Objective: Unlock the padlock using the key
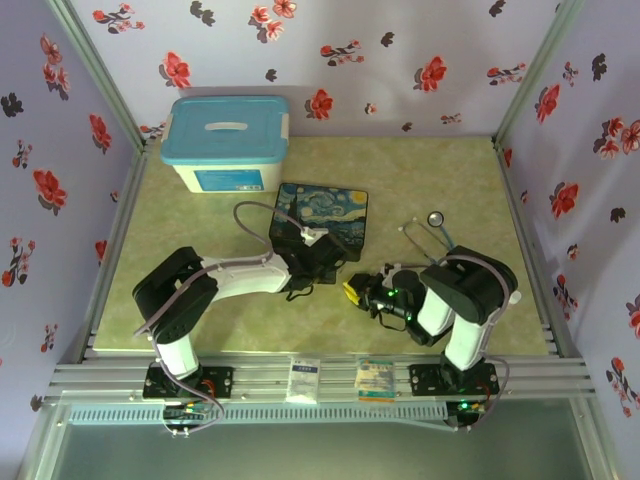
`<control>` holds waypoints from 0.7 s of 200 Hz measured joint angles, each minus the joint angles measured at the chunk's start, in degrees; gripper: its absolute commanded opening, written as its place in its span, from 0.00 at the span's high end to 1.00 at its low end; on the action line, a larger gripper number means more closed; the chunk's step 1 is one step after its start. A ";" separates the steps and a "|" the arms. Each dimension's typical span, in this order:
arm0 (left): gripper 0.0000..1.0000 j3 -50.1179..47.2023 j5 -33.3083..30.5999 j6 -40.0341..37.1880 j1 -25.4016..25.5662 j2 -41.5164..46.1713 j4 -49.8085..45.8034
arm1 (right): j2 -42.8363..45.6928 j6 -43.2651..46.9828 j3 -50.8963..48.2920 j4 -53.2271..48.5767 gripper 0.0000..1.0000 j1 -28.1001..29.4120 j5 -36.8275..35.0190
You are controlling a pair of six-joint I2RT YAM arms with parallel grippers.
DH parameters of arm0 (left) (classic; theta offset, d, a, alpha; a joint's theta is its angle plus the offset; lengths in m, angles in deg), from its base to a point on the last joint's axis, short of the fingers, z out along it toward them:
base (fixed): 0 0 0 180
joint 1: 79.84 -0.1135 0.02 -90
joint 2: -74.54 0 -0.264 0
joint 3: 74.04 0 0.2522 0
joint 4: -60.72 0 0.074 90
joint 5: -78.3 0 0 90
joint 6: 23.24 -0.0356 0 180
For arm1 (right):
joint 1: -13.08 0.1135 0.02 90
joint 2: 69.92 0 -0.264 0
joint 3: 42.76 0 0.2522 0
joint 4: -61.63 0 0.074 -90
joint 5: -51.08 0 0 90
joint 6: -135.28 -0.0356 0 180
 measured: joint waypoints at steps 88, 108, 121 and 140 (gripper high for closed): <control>0.66 -0.28 -0.11 0.07 0.00 3.10 1.31 | 36.85 35.69 18.23 -67.89 0.64 -0.15 -11.87; 0.71 -0.28 -0.07 0.09 0.00 3.13 2.05 | 38.84 42.45 20.15 -76.22 0.64 -1.57 -14.86; 0.72 -0.28 0.02 0.09 0.00 3.13 2.36 | 37.53 45.68 20.55 -80.35 0.65 -2.05 -16.00; 0.72 -0.28 0.09 0.09 0.00 3.13 2.99 | 35.01 48.61 20.55 -84.24 0.65 -2.10 -16.39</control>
